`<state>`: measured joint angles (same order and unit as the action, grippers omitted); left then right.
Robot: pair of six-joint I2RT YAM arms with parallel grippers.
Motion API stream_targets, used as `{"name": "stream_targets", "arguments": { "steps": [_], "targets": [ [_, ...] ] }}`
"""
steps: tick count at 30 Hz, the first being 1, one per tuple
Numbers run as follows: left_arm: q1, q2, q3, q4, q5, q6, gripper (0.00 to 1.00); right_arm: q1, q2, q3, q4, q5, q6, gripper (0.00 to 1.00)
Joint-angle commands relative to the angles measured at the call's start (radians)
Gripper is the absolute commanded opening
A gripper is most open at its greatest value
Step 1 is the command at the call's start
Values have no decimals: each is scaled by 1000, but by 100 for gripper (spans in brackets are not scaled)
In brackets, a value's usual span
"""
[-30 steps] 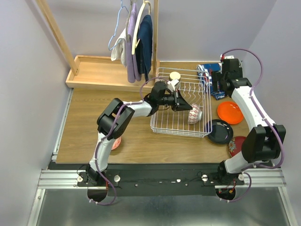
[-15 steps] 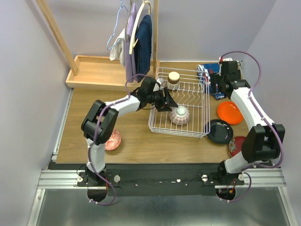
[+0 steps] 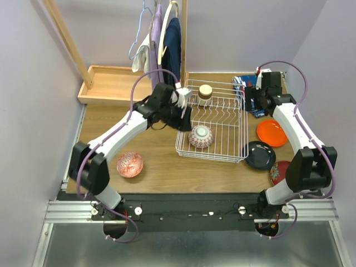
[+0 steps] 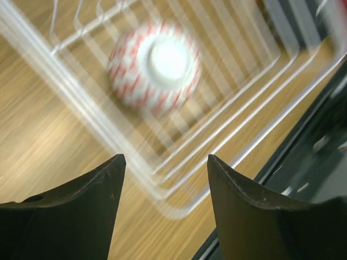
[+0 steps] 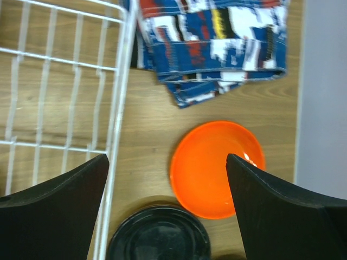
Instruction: Load the mixed dishes into the dish rack
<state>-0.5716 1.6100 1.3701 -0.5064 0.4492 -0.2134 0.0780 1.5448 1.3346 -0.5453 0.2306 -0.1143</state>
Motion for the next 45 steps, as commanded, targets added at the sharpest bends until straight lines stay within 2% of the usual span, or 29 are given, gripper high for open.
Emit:
{"name": "stream_targets", "arguments": {
  "steps": [1, 4, 8, 15, 31, 34, 37, 38, 39, 41, 45],
  "targets": [
    [3, -206, -124, -340, -174, 446, 72, -6, -3, 48, -35, -210, -12, 95],
    [16, -335, -244, -463, -263, 572, 76, -4, -5, 61, -33, -270, -10, 95],
    [52, -451, -389, -587, -326, 670, 74, -4, 11, 104, -19, -307, 1, 95],
    [92, -418, -431, -646, -425, 666, 75, -6, 11, 100, 27, -306, 8, 95],
    [85, -418, -542, -630, -296, 654, 70, -6, -55, 26, 50, -338, 35, 95],
    [70, -389, -540, -618, -294, 663, 66, -4, -54, 21, 54, -333, 28, 95],
    [52, -366, -533, -621, -284, 680, 49, -6, -48, 24, 62, -324, 28, 95],
    [49, -361, -529, -620, -285, 677, 40, -6, -48, 29, 59, -324, 30, 95],
    [47, -363, -523, -618, -287, 677, 37, -4, -45, 38, 56, -327, 28, 95],
    [45, -357, -519, -621, -293, 683, 33, -6, -45, 40, 57, -327, 30, 95],
    [44, -358, -535, -604, -296, 687, 33, -6, -43, 31, 62, -329, 28, 95]
  ]
}}
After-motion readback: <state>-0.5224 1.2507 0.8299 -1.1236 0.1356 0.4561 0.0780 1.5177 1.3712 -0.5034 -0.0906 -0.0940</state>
